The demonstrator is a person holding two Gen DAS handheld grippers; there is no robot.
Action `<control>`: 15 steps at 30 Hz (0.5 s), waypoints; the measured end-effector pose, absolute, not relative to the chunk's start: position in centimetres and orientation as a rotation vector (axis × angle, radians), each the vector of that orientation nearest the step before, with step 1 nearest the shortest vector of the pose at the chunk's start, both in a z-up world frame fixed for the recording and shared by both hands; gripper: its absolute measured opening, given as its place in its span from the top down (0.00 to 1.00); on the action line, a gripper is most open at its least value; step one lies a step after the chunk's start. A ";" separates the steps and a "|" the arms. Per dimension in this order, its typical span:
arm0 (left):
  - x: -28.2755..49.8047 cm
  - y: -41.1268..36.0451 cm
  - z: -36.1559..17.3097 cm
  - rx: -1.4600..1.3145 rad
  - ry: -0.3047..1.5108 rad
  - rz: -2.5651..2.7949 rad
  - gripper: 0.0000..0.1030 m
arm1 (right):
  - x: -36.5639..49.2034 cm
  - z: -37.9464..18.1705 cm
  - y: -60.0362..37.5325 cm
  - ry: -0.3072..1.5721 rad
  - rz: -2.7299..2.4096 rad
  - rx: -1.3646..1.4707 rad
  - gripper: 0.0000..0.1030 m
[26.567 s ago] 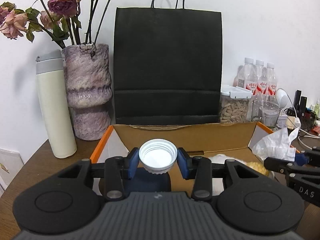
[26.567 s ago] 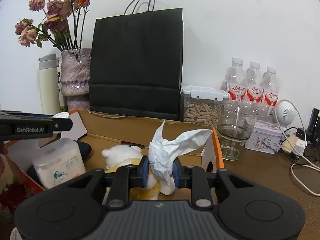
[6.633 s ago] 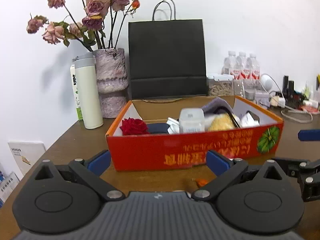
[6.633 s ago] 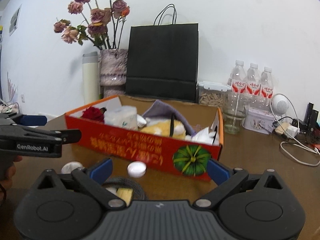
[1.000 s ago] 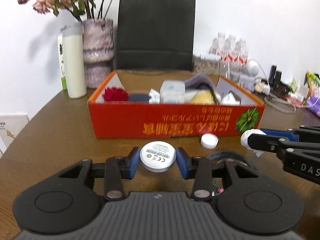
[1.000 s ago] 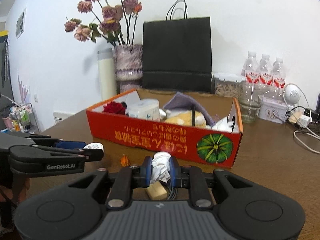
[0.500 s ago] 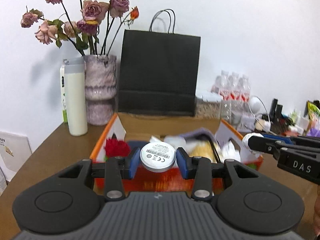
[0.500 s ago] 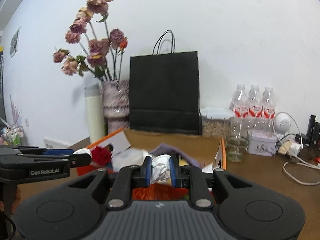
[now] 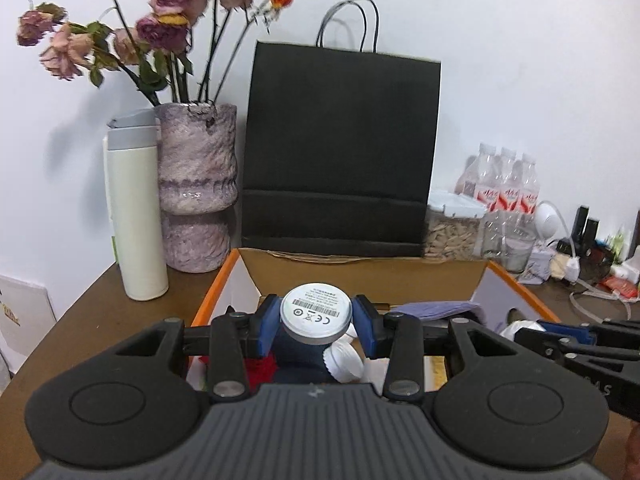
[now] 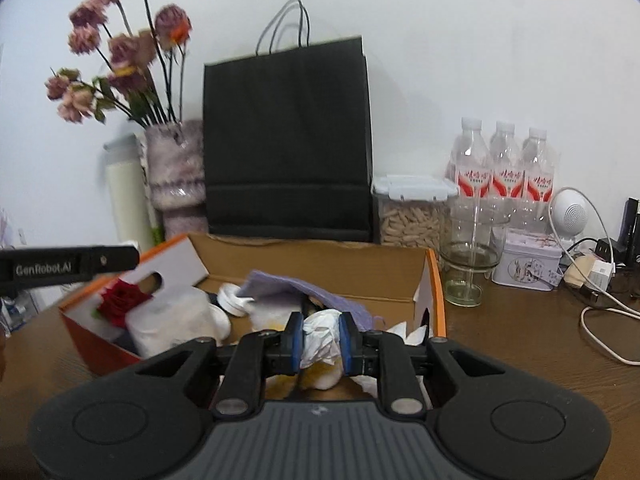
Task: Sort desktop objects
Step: 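Carry the tissue with the right tool while the left tool carries the tin over the box, then open the right tool to drop the tissue in the box while the left tool releases the tin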
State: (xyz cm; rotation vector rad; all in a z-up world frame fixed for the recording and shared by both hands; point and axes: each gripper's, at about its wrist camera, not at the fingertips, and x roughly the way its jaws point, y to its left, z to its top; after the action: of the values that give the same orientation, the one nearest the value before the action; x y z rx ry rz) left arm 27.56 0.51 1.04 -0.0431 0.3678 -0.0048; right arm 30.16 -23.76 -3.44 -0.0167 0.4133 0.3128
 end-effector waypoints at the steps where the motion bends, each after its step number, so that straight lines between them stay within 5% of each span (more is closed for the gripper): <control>1: 28.2 0.4 0.7 -0.031 0.375 -0.004 0.60 | 30.6 -3.7 -23.7 0.415 0.311 -0.023 0.83; 11: 30.4 0.8 -1.3 0.024 0.400 -0.003 0.60 | 32.4 -4.8 -23.6 0.408 0.306 -0.073 0.83; 13: 30.2 0.8 -1.2 0.020 0.390 0.001 0.54 | 32.2 -4.9 -23.5 0.401 0.307 -0.077 0.80; 15: 29.9 0.8 -1.1 0.020 0.364 0.009 0.35 | 32.0 -4.8 -23.5 0.397 0.302 -0.075 0.80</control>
State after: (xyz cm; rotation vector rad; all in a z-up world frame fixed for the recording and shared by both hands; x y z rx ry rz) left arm 29.86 0.76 -1.07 0.0203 0.3642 0.0090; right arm 32.02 -23.53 -4.80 -0.0751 0.3969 0.3016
